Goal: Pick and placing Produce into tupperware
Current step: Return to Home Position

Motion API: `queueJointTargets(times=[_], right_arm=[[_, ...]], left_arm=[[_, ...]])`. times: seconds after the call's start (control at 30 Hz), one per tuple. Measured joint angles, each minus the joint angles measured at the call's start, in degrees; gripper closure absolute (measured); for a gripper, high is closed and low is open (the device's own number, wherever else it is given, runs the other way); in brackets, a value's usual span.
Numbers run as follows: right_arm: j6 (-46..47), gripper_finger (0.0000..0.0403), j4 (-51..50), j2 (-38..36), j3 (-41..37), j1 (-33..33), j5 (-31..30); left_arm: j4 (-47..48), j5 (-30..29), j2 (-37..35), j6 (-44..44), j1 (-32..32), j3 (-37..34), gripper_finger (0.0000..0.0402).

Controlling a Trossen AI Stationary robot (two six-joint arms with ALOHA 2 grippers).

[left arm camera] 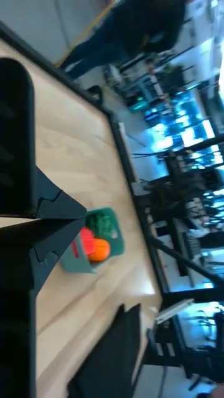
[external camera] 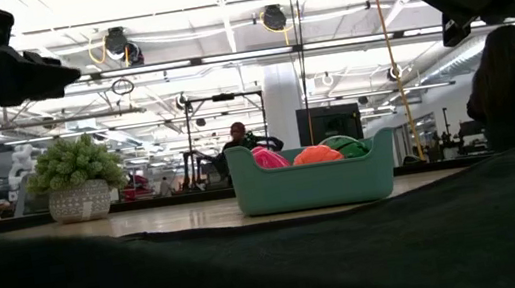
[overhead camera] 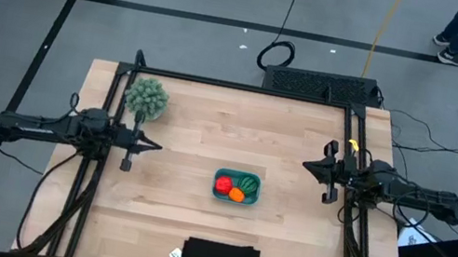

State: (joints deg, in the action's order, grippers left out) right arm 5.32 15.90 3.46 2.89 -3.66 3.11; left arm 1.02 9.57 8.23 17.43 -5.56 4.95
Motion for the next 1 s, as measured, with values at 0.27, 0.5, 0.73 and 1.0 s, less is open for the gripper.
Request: queueJointTargets(times=[0.27, 0.5, 0.73, 1.0], right_arm=[[0.46, 0.0403, -0.02, 0.0, -0.01, 0.0, 0.0], [0.46, 0.0403, -0.23, 0.0, -0.01, 0.0, 0.04], [0.46, 0.0403, -1.61, 0.0, -0.01, 0.0, 0.07], [0.35, 0.0403, -2.47, 0.0, -0.32, 0.0, -0.02]], left_arm=[[-10.84, 2.6, 0.02, 0.46, -0.35, -3.6, 0.0401], [-9.7, 5.69, 0.11, -0.89, -2.67, -4.4, 0.0401], [-9.31, 5.89, 0.11, -1.42, -4.09, -4.4, 0.0401], [-10.86, 5.5, 0.11, -2.16, -4.33, -4.38, 0.0401]])
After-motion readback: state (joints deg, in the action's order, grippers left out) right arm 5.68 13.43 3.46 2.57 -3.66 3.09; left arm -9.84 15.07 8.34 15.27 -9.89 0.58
